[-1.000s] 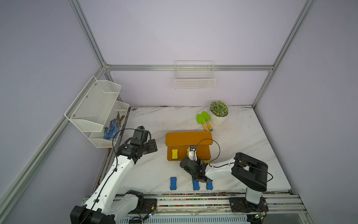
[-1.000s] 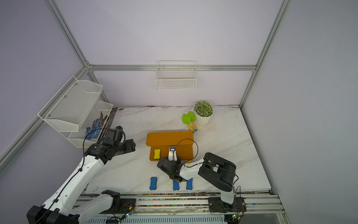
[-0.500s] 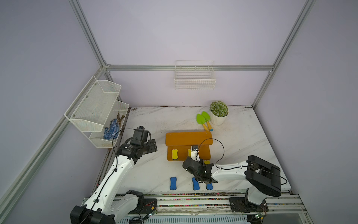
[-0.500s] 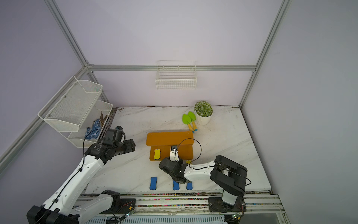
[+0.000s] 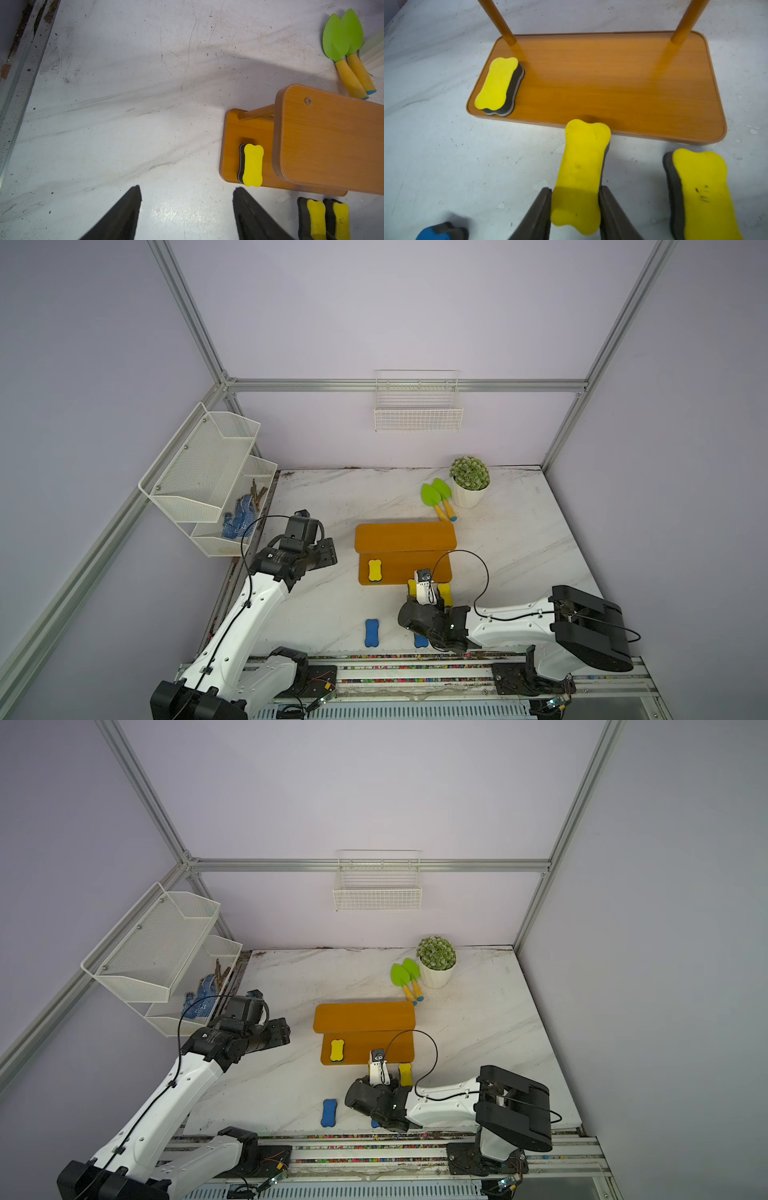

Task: Remove the whiteboard erasers from the shelf
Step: Place the whiteboard eraser at the center of the board.

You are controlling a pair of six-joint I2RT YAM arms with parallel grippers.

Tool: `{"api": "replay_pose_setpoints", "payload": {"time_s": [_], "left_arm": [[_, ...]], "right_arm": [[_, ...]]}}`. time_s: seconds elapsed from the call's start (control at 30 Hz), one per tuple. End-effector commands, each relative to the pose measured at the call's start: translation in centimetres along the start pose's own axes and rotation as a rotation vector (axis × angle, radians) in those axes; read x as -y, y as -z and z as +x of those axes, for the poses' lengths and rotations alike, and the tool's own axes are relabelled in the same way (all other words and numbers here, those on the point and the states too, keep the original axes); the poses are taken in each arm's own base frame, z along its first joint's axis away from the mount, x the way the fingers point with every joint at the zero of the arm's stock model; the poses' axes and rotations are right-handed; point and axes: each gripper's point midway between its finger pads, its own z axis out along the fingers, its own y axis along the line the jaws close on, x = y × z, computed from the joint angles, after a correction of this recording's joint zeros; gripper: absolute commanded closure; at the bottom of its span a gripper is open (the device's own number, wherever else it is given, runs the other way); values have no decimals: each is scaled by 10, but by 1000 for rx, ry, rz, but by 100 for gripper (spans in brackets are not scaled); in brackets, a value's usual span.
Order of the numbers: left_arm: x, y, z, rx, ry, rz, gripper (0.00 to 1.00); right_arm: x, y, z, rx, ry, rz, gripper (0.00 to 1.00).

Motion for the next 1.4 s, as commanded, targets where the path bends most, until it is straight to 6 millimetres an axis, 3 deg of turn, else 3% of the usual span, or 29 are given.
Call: {"api": "replay_pose_setpoints", "payload": {"time_s": [0.0,0.7,0.97,1.17,1.37], "left_arm": [[-3,5,-4,29,-13,-8,26],[-4,5,-4,30,-15,-13,26],[-4,4,-4,29,-15,-16,26],[-4,5,-5,31,-19,-15,27],[11,5,2,5,-53,50,30]], "right_arm": [[3,-2,3,2,-5,15,61],[1,-12,20,-44,1,10,54],[1,-10,18,-44,3,14,45],[-2,5,-4,-2,-6,-5,39],[-12,41,-54,132,-27,-107,37]]}}
